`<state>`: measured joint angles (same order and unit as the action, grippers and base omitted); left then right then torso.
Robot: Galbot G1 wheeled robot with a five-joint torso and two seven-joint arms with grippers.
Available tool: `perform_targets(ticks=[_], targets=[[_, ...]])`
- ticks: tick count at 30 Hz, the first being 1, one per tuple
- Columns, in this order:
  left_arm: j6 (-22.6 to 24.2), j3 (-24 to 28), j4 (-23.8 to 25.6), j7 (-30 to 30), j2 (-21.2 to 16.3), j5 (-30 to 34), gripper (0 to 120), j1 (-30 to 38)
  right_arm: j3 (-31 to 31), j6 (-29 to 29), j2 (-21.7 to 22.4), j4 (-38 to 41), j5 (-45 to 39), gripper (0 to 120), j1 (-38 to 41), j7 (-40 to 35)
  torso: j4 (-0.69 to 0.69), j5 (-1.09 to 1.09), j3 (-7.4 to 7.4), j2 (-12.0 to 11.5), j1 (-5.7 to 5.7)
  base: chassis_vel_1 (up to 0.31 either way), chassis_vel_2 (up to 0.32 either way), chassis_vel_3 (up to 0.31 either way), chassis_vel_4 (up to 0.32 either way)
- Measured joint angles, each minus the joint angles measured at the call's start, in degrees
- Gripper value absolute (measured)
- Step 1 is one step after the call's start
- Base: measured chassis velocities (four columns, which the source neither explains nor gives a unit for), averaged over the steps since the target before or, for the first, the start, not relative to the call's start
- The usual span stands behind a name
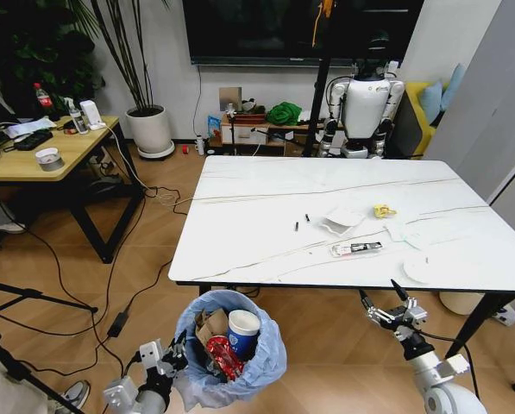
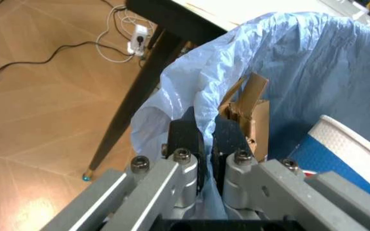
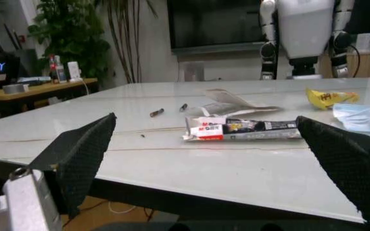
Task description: Pick up the trash bin and place the trash from the table into it.
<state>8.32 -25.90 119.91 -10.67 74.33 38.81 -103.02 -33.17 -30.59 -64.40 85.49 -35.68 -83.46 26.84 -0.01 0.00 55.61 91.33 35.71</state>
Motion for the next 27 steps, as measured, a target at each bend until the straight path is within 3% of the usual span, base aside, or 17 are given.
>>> perform_targets(ticks=[27], targets=[[-0.1, 0.1, 0.2, 0.1, 0.1, -0.9, 0, -1.3, 0.4, -0.2, 2.9, -0.2, -1.0, 100, 0.4, 0.5, 0.01, 0.00, 0.00, 0.0, 0.00, -0.053, -0.054, 0.053, 0.058]])
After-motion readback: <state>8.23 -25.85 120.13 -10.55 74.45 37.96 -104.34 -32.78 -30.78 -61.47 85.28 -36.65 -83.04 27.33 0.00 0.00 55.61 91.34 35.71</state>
